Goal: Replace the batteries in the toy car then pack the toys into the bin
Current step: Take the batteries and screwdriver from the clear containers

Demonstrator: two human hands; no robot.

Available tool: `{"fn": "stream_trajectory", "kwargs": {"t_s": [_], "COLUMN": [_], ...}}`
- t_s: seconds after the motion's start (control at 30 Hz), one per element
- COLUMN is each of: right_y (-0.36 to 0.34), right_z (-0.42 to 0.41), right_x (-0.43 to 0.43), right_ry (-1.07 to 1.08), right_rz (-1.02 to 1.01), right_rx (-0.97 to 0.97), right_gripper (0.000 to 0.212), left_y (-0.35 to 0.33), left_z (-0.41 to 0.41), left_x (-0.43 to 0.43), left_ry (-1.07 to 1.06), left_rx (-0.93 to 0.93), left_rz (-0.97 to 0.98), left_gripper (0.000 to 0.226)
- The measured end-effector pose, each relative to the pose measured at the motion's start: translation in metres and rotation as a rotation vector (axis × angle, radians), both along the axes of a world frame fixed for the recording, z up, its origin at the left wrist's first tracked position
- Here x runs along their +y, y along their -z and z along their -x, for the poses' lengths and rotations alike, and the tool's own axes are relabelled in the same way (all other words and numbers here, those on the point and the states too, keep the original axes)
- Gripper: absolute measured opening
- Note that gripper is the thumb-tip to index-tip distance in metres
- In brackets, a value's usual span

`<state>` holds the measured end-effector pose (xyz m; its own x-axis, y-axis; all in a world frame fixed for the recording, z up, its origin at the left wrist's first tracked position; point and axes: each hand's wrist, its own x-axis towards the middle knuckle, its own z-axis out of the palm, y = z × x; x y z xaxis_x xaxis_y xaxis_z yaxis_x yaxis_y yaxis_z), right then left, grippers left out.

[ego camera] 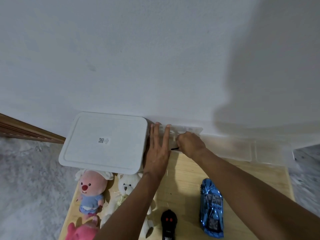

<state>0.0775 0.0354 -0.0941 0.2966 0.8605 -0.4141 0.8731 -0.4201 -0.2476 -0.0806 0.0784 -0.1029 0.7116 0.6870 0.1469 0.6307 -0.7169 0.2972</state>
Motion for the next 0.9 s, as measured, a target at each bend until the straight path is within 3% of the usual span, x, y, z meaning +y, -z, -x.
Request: {"fn": "stream_trajectory", "kwargs": {"t_s": [0.3, 0.47, 0.63, 0.9], "right_y": [-0.013, -0.026, -0.047, -0.072], "right_z": [-0.004, -0.001, 0.005, 0.0], "right_x": [-0.027, -0.055, -0.066, -0.055], "right_ry": [0.058, 0.164, 0.405, 0.594], "right_rz": [-0.186, -0.452, -0.628, -0.732], "right_rx": [0.094, 0.326, 0.557, 0.442], "right_gripper": [0.011, 0.015, 0.012, 0.023], "left_y": [-0.009, -0.011, -0.013, -0.019], "left_z": [0.0, 0.0, 0.001, 0.002], "left_x": [-0.001, -0.001, -0.001, -0.005], "left_ry": [0.005, -0.013, -0.021, -0.024], "left_rx": [0.024, 0.052, 0.053, 0.129], "left_rz": [0.015, 0.026, 0.03, 0.021], "left_gripper": [0.114, 0.12, 0.123, 0.117]}}
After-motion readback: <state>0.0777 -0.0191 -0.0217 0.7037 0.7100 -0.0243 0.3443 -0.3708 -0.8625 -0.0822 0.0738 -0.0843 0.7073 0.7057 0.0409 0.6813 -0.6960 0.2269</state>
